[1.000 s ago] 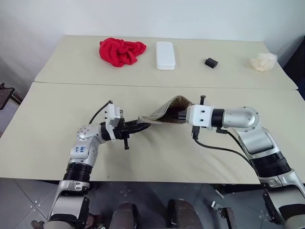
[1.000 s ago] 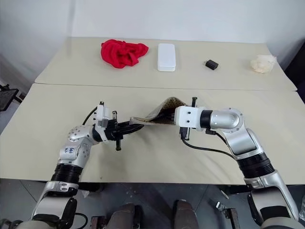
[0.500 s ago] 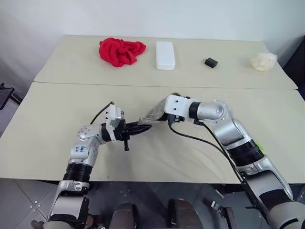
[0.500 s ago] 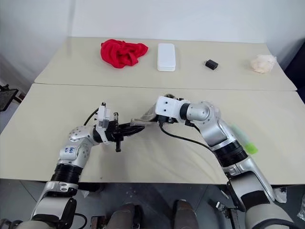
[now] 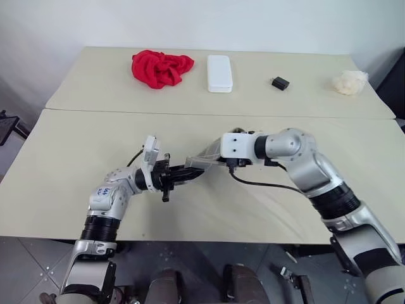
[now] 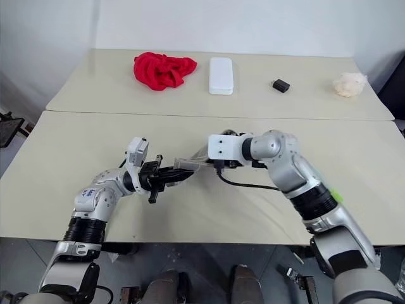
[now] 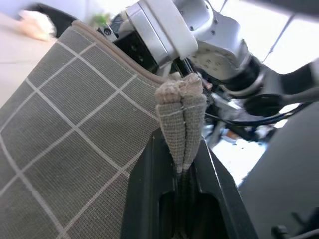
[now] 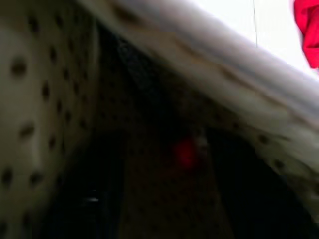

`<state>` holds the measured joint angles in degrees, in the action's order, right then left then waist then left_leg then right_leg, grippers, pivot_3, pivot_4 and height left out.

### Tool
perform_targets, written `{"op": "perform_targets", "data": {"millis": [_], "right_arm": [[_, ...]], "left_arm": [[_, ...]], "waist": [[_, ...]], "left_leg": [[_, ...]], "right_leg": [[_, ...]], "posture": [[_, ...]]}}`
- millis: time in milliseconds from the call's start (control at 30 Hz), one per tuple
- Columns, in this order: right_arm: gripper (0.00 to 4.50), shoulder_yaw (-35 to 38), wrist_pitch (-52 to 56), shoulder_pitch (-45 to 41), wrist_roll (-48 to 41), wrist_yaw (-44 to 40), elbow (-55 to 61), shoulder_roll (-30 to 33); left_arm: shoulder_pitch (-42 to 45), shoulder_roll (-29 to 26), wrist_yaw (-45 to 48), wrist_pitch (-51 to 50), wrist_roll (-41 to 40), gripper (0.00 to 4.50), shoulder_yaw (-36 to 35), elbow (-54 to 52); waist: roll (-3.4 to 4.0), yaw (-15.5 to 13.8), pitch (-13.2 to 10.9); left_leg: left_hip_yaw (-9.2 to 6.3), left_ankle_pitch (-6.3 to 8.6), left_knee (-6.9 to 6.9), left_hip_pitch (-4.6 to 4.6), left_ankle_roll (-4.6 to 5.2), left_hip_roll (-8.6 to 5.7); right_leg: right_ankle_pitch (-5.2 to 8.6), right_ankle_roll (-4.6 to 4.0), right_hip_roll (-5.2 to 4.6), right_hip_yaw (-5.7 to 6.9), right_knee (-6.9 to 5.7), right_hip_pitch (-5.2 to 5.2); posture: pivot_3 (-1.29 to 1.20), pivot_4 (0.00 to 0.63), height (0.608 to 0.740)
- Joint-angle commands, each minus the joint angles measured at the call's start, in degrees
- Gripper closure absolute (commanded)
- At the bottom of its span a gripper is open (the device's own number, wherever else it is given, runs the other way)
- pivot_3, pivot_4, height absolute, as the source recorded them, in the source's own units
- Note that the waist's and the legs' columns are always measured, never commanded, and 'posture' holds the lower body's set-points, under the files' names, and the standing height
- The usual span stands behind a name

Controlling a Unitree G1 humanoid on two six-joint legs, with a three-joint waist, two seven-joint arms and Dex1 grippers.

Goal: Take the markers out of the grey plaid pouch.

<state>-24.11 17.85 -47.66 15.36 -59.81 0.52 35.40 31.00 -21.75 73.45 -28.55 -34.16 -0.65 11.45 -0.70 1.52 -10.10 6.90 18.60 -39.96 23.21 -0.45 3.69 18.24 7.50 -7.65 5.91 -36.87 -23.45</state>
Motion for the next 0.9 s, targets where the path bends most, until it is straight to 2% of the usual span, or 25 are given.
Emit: {"op": "perform_targets", "data": {"millis": [33,167,267,400,467,567,700,733,900], "right_arm": [[1.86,2.3,1.9,2.0,-1.0,-4.8,3.3,5.5],[1.86,3.6,4.1,1.7,-3.1,-9.5,6.1,11.2],[1.86,3.2,6.7,0.7,-4.2,-13.1,7.3,14.3],[1.86,2.8,10.7,-0.8,-5.8,-13.8,9.2,13.3],[1.86,2.2,13.4,-1.2,-6.2,-12.8,9.6,11.6],[1.33,0.8,15.3,-1.1,-5.3,-12.1,9.8,10.4],[0.19,0.4,17.1,-1.5,-5.2,-10.1,10.1,8.2],[0.07,0.1,17.0,-1.5,-4.7,-8.8,10.0,7.3],[0.07,-3.2,15.4,-1.9,-1.2,-4.3,6.5,3.3]], "left_arm": [[1.6,-1.5,3.6,-4.5,-5.7,4.50,-1.6,-3.9],[2.0,-3.0,5.4,-9.6,-8.3,4.50,-1.9,-4.1],[2.9,-3.3,5.0,-8.7,-7.7,4.50,-3.0,-1.4],[3.7,-1.8,2.2,17.9,6.1,4.50,-0.8,7.2],[3.9,-1.2,2.8,28.4,10.1,4.50,0.4,10.9],[4.4,0.3,2.7,34.0,10.6,4.50,0.1,13.8],[4.2,0.5,3.7,39.7,12.7,4.50,1.3,16.0],[3.6,0.7,4.0,40.1,12.7,4.50,1.5,15.9],[2.2,1.3,4.6,38.8,11.7,4.50,2.2,14.8]], "waist": [[0.00,0.0,0.0],[0.00,-0.1,0.0],[0.00,-0.1,0.0],[0.00,-0.1,0.0],[0.00,-0.1,0.0],[-0.01,-0.3,0.0],[0.00,-0.2,0.0],[0.00,-0.2,0.0],[0.00,0.1,0.0]], "left_leg": [[0.00,0.00,0.01,0.01,0.00,0.00],[-0.01,0.00,0.00,0.01,0.00,0.00],[0.00,0.00,-0.01,0.00,0.00,0.00],[0.01,0.00,-0.01,-0.01,0.00,0.00],[0.02,0.00,-0.01,-0.01,0.00,0.00],[0.05,0.00,-0.02,0.00,0.00,-0.01],[0.05,0.00,-0.03,0.00,0.00,-0.01],[0.04,0.00,-0.03,0.00,0.01,-0.01],[0.03,0.00,-0.01,-0.01,0.00,0.00]], "right_leg": [[0.00,0.00,0.00,0.00,0.00,0.00],[0.00,0.00,0.00,-0.01,0.01,0.00],[0.00,0.00,0.00,-0.01,0.02,0.01],[0.00,0.00,0.00,-0.01,0.02,0.00],[0.00,-0.01,0.00,-0.01,0.03,0.00],[0.00,0.00,-0.01,-0.01,0.04,0.00],[0.00,0.00,-0.01,0.00,0.02,0.00],[0.00,0.00,-0.01,-0.01,0.01,0.00],[0.00,0.00,0.00,-0.01,-0.01,-0.01]], "posture": [[0.00,0.150,0.740],[0.00,0.150,0.740],[0.00,0.150,0.740],[0.00,0.150,0.740],[0.00,0.150,0.740],[0.00,0.150,0.740],[0.00,0.150,0.740],[0.00,0.150,0.740],[0.00,0.150,0.740]]}}
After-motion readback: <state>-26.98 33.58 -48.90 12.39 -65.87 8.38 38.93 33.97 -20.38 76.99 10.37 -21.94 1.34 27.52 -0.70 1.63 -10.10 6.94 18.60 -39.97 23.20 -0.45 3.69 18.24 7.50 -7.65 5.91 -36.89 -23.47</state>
